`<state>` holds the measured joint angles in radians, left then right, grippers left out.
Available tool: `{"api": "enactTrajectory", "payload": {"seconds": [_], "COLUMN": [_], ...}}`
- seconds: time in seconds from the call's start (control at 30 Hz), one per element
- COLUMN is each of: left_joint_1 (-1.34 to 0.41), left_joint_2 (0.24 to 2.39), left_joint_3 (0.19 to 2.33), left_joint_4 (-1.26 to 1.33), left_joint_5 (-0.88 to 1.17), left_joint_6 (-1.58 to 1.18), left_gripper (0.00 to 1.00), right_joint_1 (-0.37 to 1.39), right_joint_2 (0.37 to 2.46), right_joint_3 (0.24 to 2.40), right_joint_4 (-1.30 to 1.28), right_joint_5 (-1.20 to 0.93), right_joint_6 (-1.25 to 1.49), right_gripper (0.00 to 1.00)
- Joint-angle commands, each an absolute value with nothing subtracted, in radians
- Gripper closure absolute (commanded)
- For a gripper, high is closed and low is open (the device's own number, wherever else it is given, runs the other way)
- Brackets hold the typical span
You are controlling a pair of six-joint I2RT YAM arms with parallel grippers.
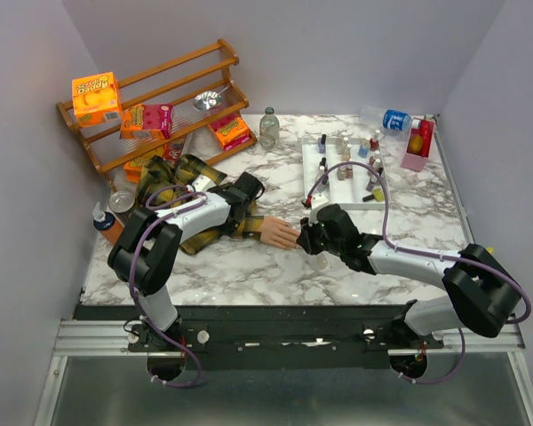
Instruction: Paint the nails
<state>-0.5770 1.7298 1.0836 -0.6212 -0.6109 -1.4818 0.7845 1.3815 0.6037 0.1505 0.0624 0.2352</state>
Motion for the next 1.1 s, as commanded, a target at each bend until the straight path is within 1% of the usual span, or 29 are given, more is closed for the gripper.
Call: {"api": "enactTrajectory", "payload": {"seconds": [0.0, 0.63, 1.07], "left_joint_1": [-0.569, -0.569, -0.569], "left_joint_2": [1.752, 1.752, 1.752], "left_joint_3": [1.055, 1.055, 1.055], "left_joint_4": [-0.6, -0.597, -0.597], "left_joint_5": [-0.572, -0.569, -0.569], "left_joint_6": [-1.454, -1.453, -1.453], "left_gripper": [0.48, 0.48, 0.48], "right_joint_1": [0.792, 0.79, 0.79], "right_joint_2": [1.393, 1.402, 1.387], "right_joint_3": [0.635, 0.658, 0.626], "right_joint_4": [0.137, 0.135, 0.129], "right_joint_5": [0.094, 0.094, 0.1], "right_joint_6": [0.238, 0.227, 0.241], "right_gripper": [0.99, 0.99, 1.0]}}
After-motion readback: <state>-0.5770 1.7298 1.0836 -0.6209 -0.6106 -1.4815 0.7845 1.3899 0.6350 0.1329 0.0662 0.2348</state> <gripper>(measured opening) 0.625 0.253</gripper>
